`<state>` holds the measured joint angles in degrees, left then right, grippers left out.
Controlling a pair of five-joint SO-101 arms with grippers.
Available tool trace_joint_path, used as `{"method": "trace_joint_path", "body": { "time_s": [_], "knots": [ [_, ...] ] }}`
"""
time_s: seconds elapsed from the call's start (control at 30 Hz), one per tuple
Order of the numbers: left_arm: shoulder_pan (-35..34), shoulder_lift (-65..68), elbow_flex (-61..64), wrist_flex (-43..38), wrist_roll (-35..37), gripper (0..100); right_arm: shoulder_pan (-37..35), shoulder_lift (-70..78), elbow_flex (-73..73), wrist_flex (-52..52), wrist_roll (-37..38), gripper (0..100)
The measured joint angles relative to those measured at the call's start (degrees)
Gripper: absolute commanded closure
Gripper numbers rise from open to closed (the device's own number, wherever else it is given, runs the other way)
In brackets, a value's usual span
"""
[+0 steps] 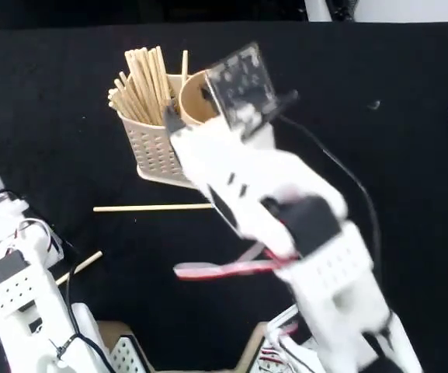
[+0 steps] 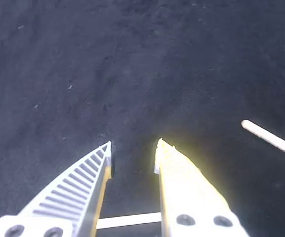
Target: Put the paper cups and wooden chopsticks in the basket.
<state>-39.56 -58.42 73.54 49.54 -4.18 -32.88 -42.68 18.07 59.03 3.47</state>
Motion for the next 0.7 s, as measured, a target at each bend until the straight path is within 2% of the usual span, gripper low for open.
{"method": "trace_joint_path", "body": {
  "time_s": [0.1, 0.23, 0.33, 0.43, 0.57, 0.63, 0.7],
  "knots": [
    [0.79, 0.18, -3.6, 3.34, -4.66, 82, 0.0, -4.75, 4.48, 10.2, 5.45, 80.1],
    [1.05, 0.35, -11.34, 13.63, -14.77, 74, 0.0, -12.04, 12.57, 19.34, 10.46, 80.1],
    [1.76, 0.88, -14.42, 22.15, -27.78, 76, 0.0, -19.69, 18.81, 22.24, 12.4, 80.1],
    [2.55, 2.73, -14.51, 27.34, -43.96, 76, 0.26, -28.75, 24.35, 22.77, 13.8, 80.1],
    [2.64, 5.01, -13.36, 28.84, -62.24, 76, 6.68, -39.56, 29.89, 22.77, 18.37, 80.1],
    [2.64, 5.98, -12.66, 28.66, -67.69, 76, 10.99, -41.23, 32.88, 22.77, 21.1, 80.1],
    [2.64, 6.42, -11.78, 28.48, -70.15, 76, 15.65, -41.41, 35.87, 22.77, 23.12, 80.1]
  ]
}}
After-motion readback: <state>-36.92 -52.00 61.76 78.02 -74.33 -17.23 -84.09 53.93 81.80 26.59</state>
